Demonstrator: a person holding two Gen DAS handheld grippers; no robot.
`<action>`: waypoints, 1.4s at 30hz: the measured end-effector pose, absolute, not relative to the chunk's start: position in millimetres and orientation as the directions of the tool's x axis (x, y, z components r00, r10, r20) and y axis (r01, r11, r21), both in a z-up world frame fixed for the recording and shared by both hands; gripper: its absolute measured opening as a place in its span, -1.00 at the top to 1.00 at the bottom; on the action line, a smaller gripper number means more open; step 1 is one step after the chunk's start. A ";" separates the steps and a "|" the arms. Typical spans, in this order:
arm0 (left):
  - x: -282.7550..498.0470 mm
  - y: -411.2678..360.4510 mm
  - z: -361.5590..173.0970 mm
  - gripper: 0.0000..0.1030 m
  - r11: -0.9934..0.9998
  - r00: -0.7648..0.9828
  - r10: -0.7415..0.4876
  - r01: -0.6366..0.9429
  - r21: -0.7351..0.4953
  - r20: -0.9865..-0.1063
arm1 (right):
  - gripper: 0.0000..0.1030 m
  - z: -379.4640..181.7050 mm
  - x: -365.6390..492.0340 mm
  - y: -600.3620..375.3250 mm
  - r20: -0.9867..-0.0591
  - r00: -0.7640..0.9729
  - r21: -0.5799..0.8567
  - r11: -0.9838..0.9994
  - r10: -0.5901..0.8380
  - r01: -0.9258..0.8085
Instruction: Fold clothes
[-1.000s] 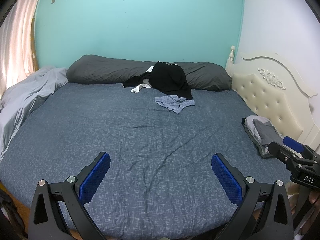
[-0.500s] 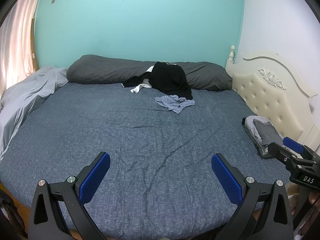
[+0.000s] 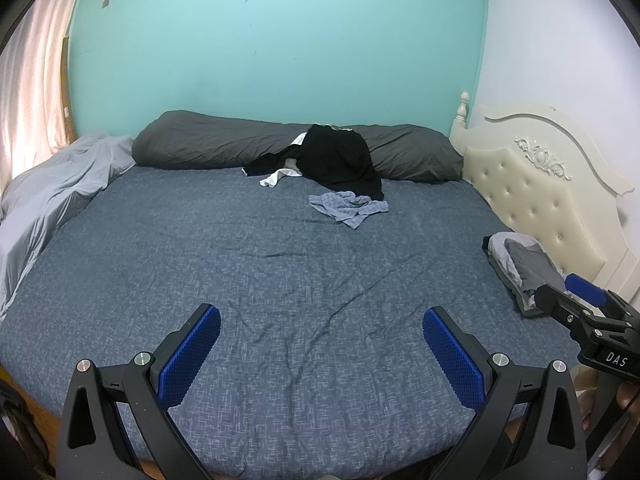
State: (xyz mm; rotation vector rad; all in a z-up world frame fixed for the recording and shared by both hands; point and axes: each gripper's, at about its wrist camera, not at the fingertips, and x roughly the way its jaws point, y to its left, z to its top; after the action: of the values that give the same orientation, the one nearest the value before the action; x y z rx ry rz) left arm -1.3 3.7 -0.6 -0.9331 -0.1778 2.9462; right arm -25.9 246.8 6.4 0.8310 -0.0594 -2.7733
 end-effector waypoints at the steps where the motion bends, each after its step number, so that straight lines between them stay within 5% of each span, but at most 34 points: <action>1: -1.0 3.6 -0.9 -1.00 -0.992 -0.818 0.078 -0.009 -0.123 -0.571 | -0.99 6.8 -25.9 247.0 -0.536 -0.808 0.108 -0.969 -0.244 0.221; 42: -39.8 7.2 -22.5 -1.00 -0.991 -0.798 0.092 -0.016 -0.131 -0.596 | -1.00 -12.3 -58.6 247.7 -0.568 -0.793 0.105 -0.976 -0.218 0.192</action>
State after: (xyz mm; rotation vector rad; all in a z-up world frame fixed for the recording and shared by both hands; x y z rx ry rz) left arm -39.8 7.2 -22.5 -0.9779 -0.1845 2.9197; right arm -58.6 247.7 -12.3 0.8903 -0.0613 -2.7852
